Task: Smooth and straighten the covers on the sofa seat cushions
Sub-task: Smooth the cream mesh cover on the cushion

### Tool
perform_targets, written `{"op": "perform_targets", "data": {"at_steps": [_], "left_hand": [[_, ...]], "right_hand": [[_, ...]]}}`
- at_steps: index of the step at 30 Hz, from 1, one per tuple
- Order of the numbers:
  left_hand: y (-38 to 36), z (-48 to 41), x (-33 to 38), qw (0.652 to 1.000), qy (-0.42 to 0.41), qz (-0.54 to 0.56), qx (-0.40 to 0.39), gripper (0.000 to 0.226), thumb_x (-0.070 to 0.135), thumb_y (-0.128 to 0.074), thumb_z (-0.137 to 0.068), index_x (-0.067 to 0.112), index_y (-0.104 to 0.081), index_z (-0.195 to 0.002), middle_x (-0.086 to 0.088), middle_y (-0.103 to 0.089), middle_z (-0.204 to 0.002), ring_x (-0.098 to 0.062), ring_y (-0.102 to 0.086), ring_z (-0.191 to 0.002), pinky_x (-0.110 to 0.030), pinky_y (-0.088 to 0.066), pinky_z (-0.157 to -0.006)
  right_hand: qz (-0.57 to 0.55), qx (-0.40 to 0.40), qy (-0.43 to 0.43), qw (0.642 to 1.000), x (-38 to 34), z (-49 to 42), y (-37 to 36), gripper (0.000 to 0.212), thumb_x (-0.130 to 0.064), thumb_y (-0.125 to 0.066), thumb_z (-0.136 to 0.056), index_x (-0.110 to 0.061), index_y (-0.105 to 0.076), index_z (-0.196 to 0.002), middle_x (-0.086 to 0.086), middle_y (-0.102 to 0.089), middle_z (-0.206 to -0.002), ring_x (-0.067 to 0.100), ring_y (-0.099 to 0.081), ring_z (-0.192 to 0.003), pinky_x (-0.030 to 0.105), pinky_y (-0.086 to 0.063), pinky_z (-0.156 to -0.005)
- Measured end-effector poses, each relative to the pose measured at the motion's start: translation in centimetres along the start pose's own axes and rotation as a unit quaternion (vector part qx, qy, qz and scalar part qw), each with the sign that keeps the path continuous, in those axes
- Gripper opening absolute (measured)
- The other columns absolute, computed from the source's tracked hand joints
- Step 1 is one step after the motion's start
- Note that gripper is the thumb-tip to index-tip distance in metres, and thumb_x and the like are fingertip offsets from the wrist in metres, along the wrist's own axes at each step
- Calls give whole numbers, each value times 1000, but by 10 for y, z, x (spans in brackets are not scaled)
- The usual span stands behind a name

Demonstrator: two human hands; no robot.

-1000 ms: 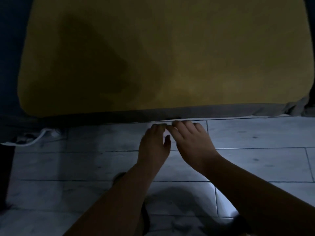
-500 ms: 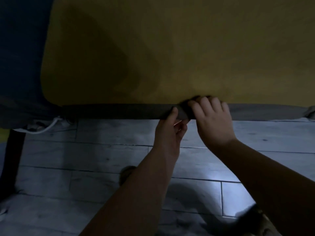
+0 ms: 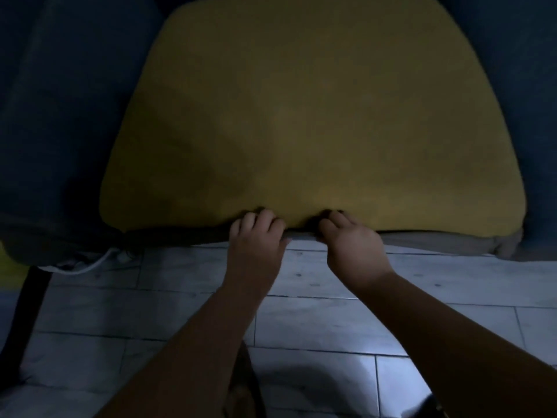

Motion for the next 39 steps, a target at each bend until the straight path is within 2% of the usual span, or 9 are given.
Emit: {"op": "perform_targets", "data": {"at_steps": [1,5,8,12,17,22,29,33,39], "left_hand": [[3,-5,-2,1000,-31,2,1,7,19,-69,-82,14,-65,-84,-4,-59,-84,-26,-53,-75,-35,-42,-65],[23,-28,-3,996,-83,23,-16,28,20,-48,-92,13,-54,-66,-4,-52,-66,-23,-50,-59,-29,-42,-45],[47,-47,6,991,-105,41,-70,30,8,-71,-82,14,-49,-62,-2,-52,-62,-22,-51,-58,-26,-36,-41],[88,-66,15,985,-116,40,-118,30,15,-67,-87,19,-46,-65,0,-53,-66,-20,-54,-63,-29,-38,-44],[161,-78,25,975,-92,17,-202,24,29,-33,-104,23,-37,-81,2,-54,-94,-17,-51,-89,-32,-38,-69],[259,-111,33,959,-69,65,-267,28,37,-31,-104,23,-42,-83,1,-54,-95,-17,-52,-90,-32,-37,-74],[401,-202,32,963,-47,87,-250,33,38,-34,-102,24,-42,-73,2,-51,-87,-20,-52,-84,-33,-39,-68],[463,-253,36,965,-44,110,-234,31,36,-38,-101,25,-49,-74,1,-55,-85,-18,-54,-81,-32,-40,-66],[525,-313,51,970,-43,108,-212,34,37,-38,-100,24,-48,-70,0,-55,-81,-17,-52,-75,-33,-38,-66]], "right_hand": [[4,-2,-3,1000,-2,-1,7,37,7,-80,-49,-11,-67,-79,5,-60,-75,26,-58,-64,24,-37,-39],[17,23,3,1000,-7,-5,39,36,7,-79,-48,-11,-66,-77,5,-59,-74,25,-58,-63,22,-32,-41],[21,57,13,998,-8,-7,63,25,1,-78,-62,-10,-68,-82,5,-60,-77,26,-58,-69,28,-40,-48],[67,28,-13,997,-15,-16,102,23,-5,-75,-64,-13,-65,-84,5,-61,-76,25,-57,-67,26,-36,-55],[63,-87,45,993,-40,-24,167,27,-19,-53,-83,-16,-57,-109,3,-59,-99,25,-56,-87,29,-37,-63],[96,-20,103,990,-70,-38,257,25,-37,-44,-83,-21,-63,-85,-4,-61,-67,16,-56,-52,22,-35,-42],[144,46,52,987,-122,-104,407,35,-46,-28,-95,-23,-52,-108,1,-66,-86,25,-62,-74,28,-32,-56],[174,84,44,980,-131,-140,480,26,-45,-33,-95,-23,-45,-89,5,-67,-86,27,-62,-77,29,-33,-57],[207,83,80,972,-124,-183,560,28,-45,-32,-96,-21,-44,-89,-2,-48,-69,22,-46,-60,30,-33,-55]]}}
Point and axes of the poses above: each hand's wrist, its own z-axis away from the middle knuckle, its own y-axis out of the back of the hand, x = y × z, the point moved 4 cm from there along -z, towards the middle knuckle
